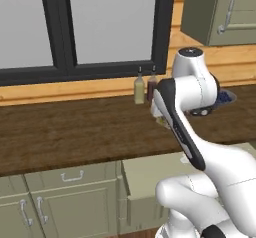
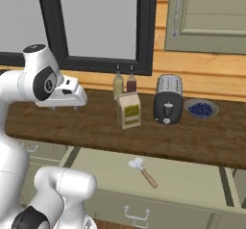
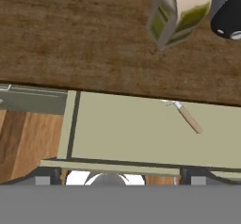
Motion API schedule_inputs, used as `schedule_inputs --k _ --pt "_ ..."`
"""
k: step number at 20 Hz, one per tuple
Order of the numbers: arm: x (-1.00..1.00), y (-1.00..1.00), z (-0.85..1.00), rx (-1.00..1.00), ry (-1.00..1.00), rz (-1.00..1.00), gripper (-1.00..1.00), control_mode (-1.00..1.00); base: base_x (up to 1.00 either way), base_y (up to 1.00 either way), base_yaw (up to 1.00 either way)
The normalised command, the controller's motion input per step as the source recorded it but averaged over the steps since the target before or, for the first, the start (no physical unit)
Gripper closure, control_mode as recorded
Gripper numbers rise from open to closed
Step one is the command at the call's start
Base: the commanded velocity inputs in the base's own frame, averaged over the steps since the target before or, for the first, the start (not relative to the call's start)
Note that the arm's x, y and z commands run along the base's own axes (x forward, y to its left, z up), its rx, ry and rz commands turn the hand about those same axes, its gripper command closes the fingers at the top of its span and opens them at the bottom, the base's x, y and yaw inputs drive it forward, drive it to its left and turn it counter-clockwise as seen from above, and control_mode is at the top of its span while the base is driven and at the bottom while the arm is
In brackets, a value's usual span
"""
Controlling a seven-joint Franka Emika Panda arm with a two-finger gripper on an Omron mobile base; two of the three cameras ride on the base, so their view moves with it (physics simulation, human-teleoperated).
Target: Pick the pizza cutter from the drawer and place it on the counter.
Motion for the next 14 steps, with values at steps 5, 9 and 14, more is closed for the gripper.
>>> schedule_inputs --k 5,9,14 --pt "0.0 0.0 0.0 0.0 0.0 0.0 -1.0 1.0 -0.22 0.99 -0.14" --pt "0.0 0.0 0.0 0.0 0.0 0.0 -1.0 1.0 -0.06 0.88 -0.33" --pt "0.0 0.0 0.0 0.0 0.0 0.0 -1.0 1.0 -0.1 0.26 -0.47"
